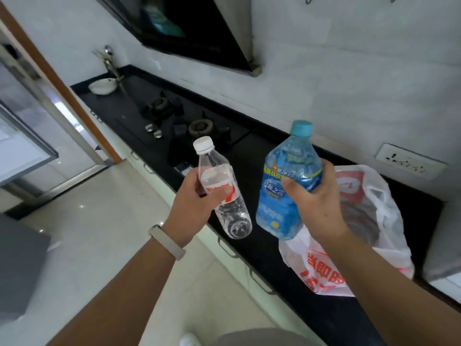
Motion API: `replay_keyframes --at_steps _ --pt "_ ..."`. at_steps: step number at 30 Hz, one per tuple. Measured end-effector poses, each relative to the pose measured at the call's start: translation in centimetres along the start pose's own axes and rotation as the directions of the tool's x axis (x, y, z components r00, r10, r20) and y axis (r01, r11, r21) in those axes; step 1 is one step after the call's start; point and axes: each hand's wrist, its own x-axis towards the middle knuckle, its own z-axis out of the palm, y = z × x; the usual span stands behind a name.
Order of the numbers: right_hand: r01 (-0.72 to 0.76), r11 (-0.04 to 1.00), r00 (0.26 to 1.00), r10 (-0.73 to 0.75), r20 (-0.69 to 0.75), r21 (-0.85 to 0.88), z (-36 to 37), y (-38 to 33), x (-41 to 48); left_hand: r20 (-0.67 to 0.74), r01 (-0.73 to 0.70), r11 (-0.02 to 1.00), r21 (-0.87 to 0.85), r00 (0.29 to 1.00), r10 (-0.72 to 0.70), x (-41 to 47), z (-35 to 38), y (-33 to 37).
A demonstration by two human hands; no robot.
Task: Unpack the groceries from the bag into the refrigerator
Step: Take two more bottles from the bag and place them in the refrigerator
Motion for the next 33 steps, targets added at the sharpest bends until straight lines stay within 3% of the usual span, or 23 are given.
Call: replay_keyframes --at_steps 10,20,33 --pt "-0.061 0.993 0.985 0.076 0.157 -0.103 20.2 1.7 -2.0 -0.166 0.056 0.997 -0.045 0.984 -0.062 1.0 -18.6 -6.9" --pt "-0.079 0.992 0.93 0.108 0.351 -0.097 39.0 2.4 -4.7 -0.327 0.105 0.99 -0.091 0.936 -0.129 0.5 -35.5 -13.4" --pt "-0.081 0.996 0.766 0.089 0.637 -0.041 54.1 3.1 -5.1 -0.565 0.192 0.951 -0.243 0.769 -0.299 -1.3 -45.9 -18.7"
